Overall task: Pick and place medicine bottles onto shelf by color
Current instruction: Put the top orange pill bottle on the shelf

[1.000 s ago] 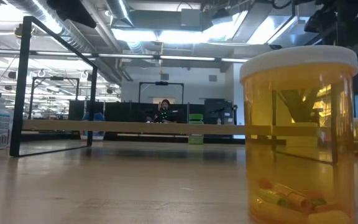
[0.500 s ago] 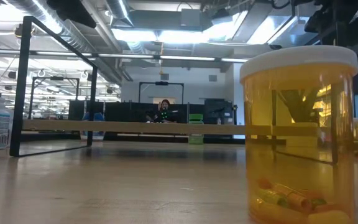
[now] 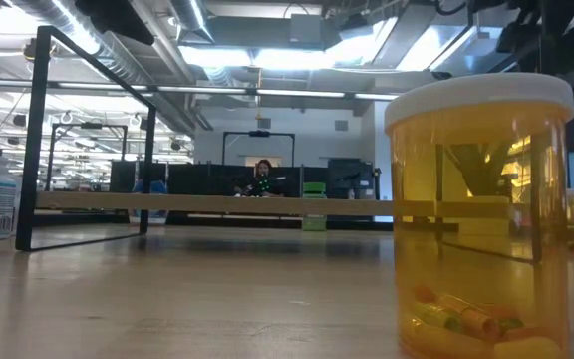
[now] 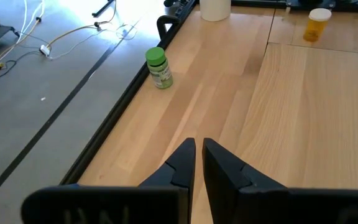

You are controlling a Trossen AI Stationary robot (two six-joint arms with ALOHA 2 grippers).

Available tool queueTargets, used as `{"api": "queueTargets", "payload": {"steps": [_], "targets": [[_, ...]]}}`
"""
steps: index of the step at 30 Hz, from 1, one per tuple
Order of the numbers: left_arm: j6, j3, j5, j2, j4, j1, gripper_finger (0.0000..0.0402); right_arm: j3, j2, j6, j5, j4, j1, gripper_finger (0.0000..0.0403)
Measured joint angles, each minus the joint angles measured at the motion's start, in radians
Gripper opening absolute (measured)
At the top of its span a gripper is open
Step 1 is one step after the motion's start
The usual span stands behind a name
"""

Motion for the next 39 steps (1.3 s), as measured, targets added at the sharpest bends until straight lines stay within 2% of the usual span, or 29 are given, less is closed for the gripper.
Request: {"api": "queueTargets", "payload": {"steps": [3,6,16,23,29,39], "targets": [[0.000,0.000,0.000,0.000,0.000,0.000,0.0025,-0.009,0.000,0.138,0.014,-0.019,0.002,0.0324],[0.000,0.000,0.000,0.000,0.000,0.000,0.0025,-0.059,0.001,0.210,0.044,-0.018,0.021,0.0322],[0.000,0.000,0.000,0.000,0.000,0.000,0.0025,-0.234,-0.018,0.112,0.042,0.096,0.057,0.0318],[0.000,0.000,0.000,0.000,0.000,0.000,0.0025,-0.364,-0.139,0.075,0.104,0.201,0.086,0.0318],[0.000,0.000,0.000,0.000,0.001,0.000,0.0025,-0.481,-0.242,0.070,0.111,0.296,0.087,0.0318],[0.000,0.000,0.000,0.000,0.000,0.000,0.0025,-0.583,-0.246,0.080,0.101,0.369,0.086,0.0318]]}}
